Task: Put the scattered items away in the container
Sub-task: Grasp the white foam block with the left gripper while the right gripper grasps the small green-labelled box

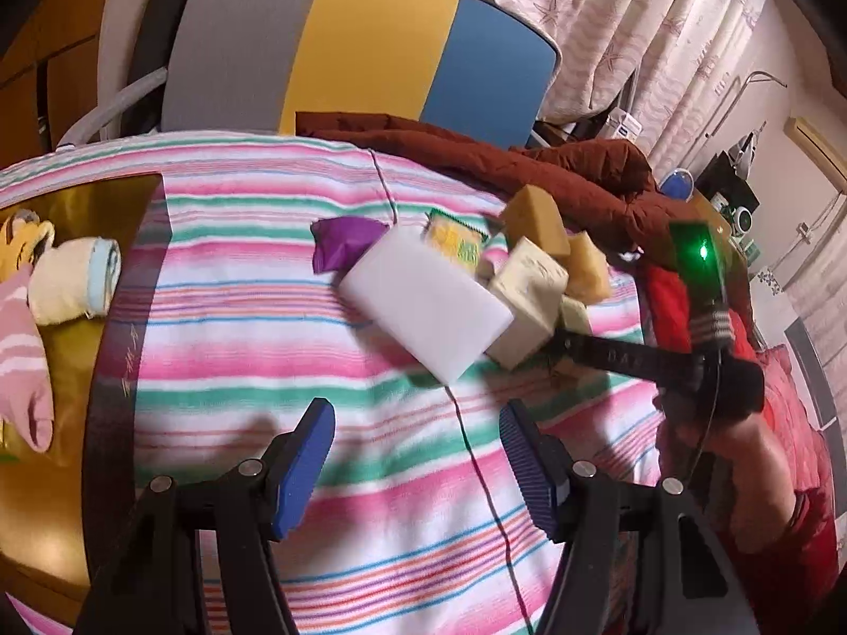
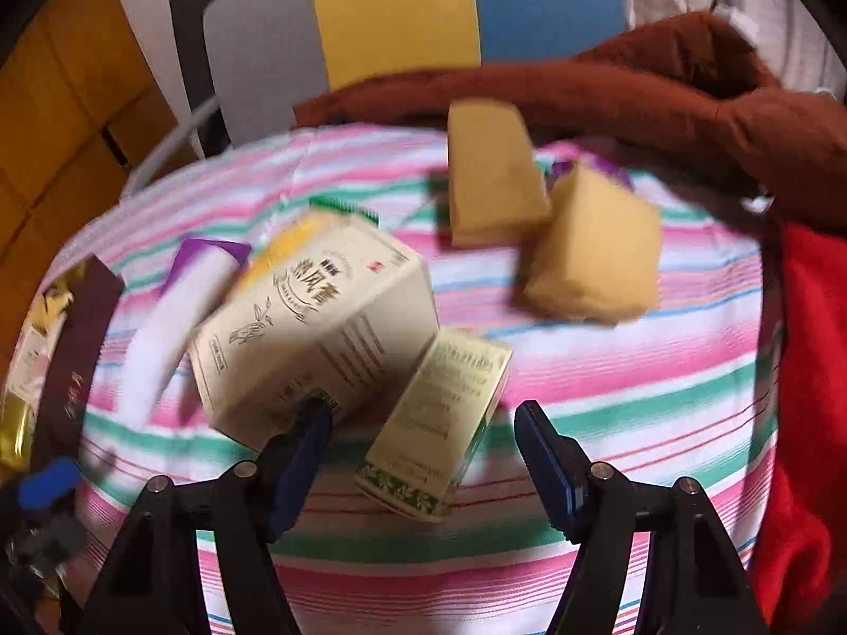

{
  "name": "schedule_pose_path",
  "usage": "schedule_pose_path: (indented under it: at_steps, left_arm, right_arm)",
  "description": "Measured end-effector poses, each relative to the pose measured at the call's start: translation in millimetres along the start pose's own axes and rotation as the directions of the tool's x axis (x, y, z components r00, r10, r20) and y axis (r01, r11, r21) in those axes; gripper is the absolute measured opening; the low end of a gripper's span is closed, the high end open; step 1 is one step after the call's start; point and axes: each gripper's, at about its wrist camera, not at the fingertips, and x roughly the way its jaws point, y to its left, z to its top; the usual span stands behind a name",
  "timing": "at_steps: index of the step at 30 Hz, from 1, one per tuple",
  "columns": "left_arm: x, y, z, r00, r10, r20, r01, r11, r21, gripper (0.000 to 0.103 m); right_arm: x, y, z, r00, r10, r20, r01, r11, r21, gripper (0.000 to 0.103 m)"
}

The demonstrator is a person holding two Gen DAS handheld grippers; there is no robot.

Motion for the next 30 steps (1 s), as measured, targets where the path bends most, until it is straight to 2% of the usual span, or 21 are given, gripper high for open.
schedule_pose_path:
  at_steps: [1,2,5,8,11,13,15,20,25,28,30]
  left_arm:
    - [0.7,0.5,2.9,1.0,-0.003,0.003,0.003,1.0,-0.004,0.066]
    - [1.4,1.3,5.4,1.0,-0.005,0.007,0.005,1.0,-0.009,0.066]
    - [8.2,3.6,13.1,1.0,-0.007,0.008,0.007,1.0,-0.029,0.066]
    - [20.0,9.1,21.7,1.0,-0.023,-0.016,0.021,0.995,-0.093,0.066]
    - [34.1,17.5,30.4,0.997,-0.07,-0.035,0.061,0.975,-0.213,0.067]
    - [43.9,20.2,35.3,0.995,-0.093,-0.039,0.079,0.96,-0.268,0.075]
    - [58.0,20.9,41.1,0.993,-0.095,-0.065,0.071,0.949,-0.307,0.079]
    - [89.1,28.0,51.2,0.985,-0.104,-0.137,0.038,0.908,-0.416,0.079]
    - [104.9,32.8,53.9,0.986,-0.102,-0.133,0.026,0.878,-0.478,0.08]
    - [109.9,28.1,54.9,0.989,-0.077,-0.128,0.012,0.894,-0.448,0.08]
    - [112.6,19.9,54.6,0.991,-0.042,-0.13,-0.012,0.922,-0.387,0.08]
  right_arm:
    - [2.3,-5.5,0.2,1.0,0.017,-0.006,-0.017,1.0,0.026,0.054]
    - [1.6,-12.0,0.3,1.0,0.025,-0.006,-0.025,0.998,0.054,0.043]
    - [-4.0,-26.8,0.7,1.0,0.018,0.011,-0.019,0.994,0.108,0.031]
    - [-9.3,-37.4,-1.0,1.0,0.008,0.017,-0.01,0.989,0.146,0.03]
    - [-10.0,-36.1,0.1,1.0,-0.012,0.009,0.01,0.99,0.141,0.03]
    - [-9.9,-33.4,0.1,1.0,-0.023,0.008,0.022,0.992,0.126,0.03]
    - [-8.0,-31.1,2.8,0.999,-0.034,0.007,0.033,0.993,0.112,0.03]
    - [-6.0,-29.2,4.0,0.999,-0.042,0.01,0.04,0.994,0.102,0.03]
    - [-3.5,-27.4,5.6,0.999,-0.047,0.011,0.046,0.995,0.091,0.03]
    - [-2.5,-25.8,6.1,0.999,-0.049,0.011,0.048,0.995,0.084,0.03]
    - [-1.5,-23.7,6.7,0.998,-0.055,0.01,0.054,0.996,0.073,0.03]
